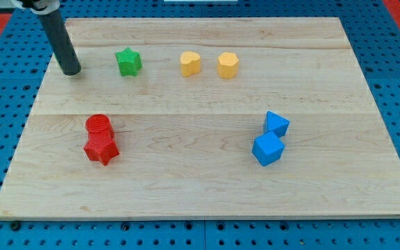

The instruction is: Separate the red blocks

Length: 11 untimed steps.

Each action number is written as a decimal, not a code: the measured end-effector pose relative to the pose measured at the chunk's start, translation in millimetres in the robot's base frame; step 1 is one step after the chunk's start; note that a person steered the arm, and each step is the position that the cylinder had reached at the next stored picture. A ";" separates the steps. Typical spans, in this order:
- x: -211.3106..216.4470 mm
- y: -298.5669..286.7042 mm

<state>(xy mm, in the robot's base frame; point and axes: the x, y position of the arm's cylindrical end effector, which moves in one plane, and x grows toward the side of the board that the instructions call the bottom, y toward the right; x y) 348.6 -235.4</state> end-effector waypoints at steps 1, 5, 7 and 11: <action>65.1 14.2; 201.5 78.8; 184.0 106.8; 155.1 75.2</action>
